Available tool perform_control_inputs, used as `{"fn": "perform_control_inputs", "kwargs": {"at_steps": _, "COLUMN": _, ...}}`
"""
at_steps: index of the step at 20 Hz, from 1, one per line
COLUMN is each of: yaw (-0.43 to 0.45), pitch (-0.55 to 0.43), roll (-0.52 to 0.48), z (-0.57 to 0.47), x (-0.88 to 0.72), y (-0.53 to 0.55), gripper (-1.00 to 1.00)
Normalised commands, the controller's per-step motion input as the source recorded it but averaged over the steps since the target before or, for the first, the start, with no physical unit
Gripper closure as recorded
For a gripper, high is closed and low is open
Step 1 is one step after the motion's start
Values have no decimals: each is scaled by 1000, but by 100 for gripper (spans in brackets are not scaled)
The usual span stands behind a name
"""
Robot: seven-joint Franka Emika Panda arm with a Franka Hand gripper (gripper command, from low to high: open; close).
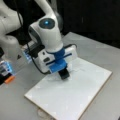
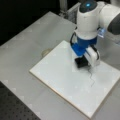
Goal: Erasing curve lines
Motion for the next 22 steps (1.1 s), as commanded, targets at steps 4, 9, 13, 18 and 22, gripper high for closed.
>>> {"fn": "perform_control_inputs", "kwargs": {"at_steps": 4, "yaw": -7, "pitch": -138, "roll": 40, "z": -184, "x": -221, "y": 10, "gripper": 100}}
{"fn": "perform_control_inputs", "kwargs": {"at_steps": 9, "yaw": -12, "pitch": -170, "roll": 46, "z": -184, "x": -215, "y": 54, "gripper": 100}}
{"fn": "perform_control_inputs", "kwargs": {"at_steps": 13, "yaw": 5, "pitch": -215, "roll": 72, "z": -186, "x": -219, "y": 55, "gripper": 100}}
{"fn": "perform_control_inputs", "kwargs": {"at_steps": 18, "yaw": 36, "pitch": -236, "roll": 124, "z": -195, "x": -257, "y": -10, "gripper": 100}}
{"fn": "perform_control_inputs", "kwargs": {"at_steps": 22, "yaw": 6, "pitch": -244, "roll": 163, "z": -224, "x": -322, "y": -61, "gripper": 100}}
